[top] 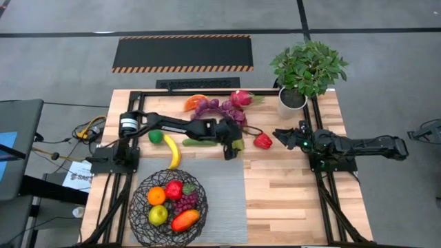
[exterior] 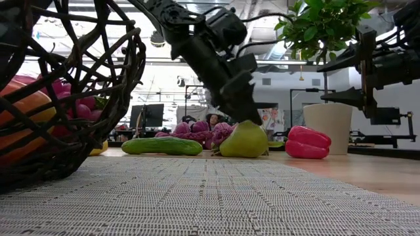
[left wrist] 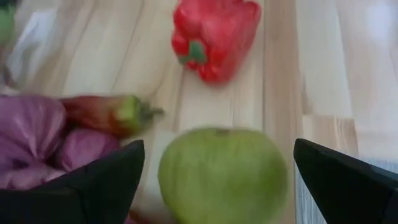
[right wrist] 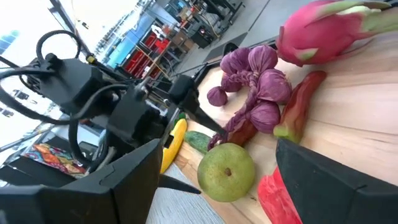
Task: Build produce basket
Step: Put the pear into the black wire basket
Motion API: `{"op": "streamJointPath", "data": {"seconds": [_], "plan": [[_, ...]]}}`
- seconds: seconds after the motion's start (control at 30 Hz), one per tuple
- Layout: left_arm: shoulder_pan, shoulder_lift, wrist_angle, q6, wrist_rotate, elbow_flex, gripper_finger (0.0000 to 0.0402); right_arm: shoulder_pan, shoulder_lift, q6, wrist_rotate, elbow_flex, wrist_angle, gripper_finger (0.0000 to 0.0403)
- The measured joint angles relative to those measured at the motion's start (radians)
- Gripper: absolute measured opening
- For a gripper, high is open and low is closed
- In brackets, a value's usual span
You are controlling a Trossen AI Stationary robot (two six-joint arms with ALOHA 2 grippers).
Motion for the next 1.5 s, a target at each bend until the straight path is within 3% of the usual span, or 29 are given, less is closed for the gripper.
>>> {"op": "streamJointPath", "data": {"seconds": [0.2,0.5,0.8,0.93,1.27,1.5], "plan": [[-0.001,0.045,-0.019,-0.012,0.054,0.002,0.0396,0.0,0.012,0.001,0.0,0.0,0.0,0.0333],[-0.004,0.043,-0.056,-0.04,0.049,0.002,0.0392,0.0,0.027,0.001,0.0,0.0,0.0,0.0333],[-0.007,0.036,-0.104,-0.166,0.057,0.017,0.0325,0.0,0.027,0.005,0.0,0.0,0.0,0.0333],[-0.008,0.043,-0.19,-0.253,0.088,0.078,0.0316,0.0,0.027,0.006,0.0,0.0,0.0,0.0333],[0.021,0.043,-0.412,-0.498,0.229,0.453,0.033,0.0,0.027,0.007,0.0,0.0,0.0,0.0333],[0.06,0.036,-0.47,-0.63,0.432,0.823,0.0331,0.0,0.027,0.009,0.0,0.0,0.0,0.0333]]}}
